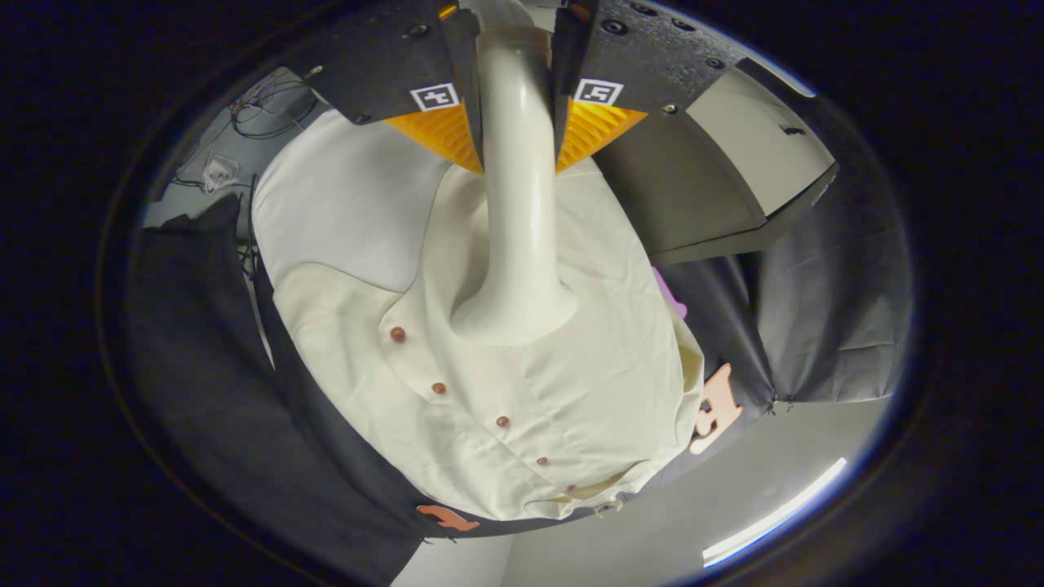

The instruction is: Iron the clothes twice with a garment steamer, once on the left side and once on the right side.

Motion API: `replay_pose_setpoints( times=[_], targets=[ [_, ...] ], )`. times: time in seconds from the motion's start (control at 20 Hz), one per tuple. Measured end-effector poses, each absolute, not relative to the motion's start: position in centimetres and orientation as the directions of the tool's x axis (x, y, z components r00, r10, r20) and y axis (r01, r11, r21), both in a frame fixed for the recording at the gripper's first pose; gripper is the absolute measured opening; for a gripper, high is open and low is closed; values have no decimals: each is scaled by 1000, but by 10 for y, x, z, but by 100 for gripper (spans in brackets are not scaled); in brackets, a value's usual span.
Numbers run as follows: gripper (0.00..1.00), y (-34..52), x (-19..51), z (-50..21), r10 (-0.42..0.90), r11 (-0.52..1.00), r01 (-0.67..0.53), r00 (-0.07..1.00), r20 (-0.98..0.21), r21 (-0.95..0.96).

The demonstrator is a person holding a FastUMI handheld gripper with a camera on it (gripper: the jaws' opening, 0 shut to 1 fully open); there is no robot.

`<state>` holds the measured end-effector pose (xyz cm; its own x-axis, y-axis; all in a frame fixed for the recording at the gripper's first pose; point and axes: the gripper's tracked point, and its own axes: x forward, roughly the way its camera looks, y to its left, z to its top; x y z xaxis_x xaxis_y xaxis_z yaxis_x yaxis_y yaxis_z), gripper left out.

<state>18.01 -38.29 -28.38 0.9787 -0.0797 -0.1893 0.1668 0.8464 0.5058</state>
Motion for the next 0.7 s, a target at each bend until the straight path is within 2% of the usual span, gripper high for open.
replay_pose_setpoints(
  times=[0.4,0.7],
  targets=[
    [37,-369,146,-309,-82,829,221,957,-279,513],
    [37,-364,118,-291,-86,831,224,956,-279,509]
  ],
)
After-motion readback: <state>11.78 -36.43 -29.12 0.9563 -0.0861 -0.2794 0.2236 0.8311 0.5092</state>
